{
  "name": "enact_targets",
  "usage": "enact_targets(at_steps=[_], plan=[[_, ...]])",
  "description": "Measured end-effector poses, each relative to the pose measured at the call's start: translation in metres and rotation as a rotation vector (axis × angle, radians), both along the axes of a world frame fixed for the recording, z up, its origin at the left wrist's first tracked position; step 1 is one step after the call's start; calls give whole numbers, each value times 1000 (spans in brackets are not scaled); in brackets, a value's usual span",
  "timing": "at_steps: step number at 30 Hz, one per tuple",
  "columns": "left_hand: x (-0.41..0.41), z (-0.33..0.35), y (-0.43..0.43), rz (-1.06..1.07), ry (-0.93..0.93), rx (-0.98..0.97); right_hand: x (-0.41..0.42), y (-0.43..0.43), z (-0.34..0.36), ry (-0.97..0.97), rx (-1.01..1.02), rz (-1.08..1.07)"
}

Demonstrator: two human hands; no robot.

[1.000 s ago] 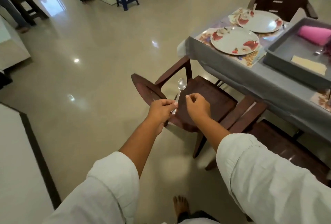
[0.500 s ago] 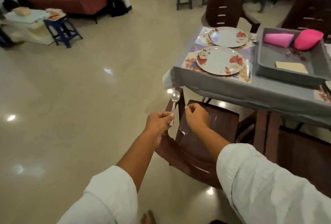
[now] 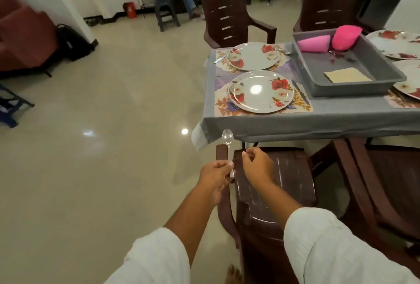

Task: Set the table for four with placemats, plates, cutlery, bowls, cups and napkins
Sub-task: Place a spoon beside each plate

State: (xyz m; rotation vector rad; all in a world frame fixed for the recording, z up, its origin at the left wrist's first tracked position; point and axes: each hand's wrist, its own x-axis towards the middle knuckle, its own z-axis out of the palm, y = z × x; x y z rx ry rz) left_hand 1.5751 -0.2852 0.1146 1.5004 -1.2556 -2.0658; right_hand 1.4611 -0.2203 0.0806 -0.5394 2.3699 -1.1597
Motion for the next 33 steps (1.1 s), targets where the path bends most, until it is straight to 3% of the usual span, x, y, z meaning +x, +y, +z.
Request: enact_targets(at_steps=[5,13,21,25,30,33], plan=[[-21,-5,-50,13,15,79,-16,-35,4,-2,57,-75],[-121,-30,-155,-39,32,150,-65,-98,4,50,117,-229],[-216,-82,-271,-14,-89,238,-97,-159,16,76,195,-341],[-236,-105,-299,-75,-252,178,-110,-179,19,50,217,-384],[-246,-110,-307,-167,-153,134,-124,-197,16,48,236,-402],[-249,-113,-307,-119,-191,153,-131,-204,16,47,232,-414]])
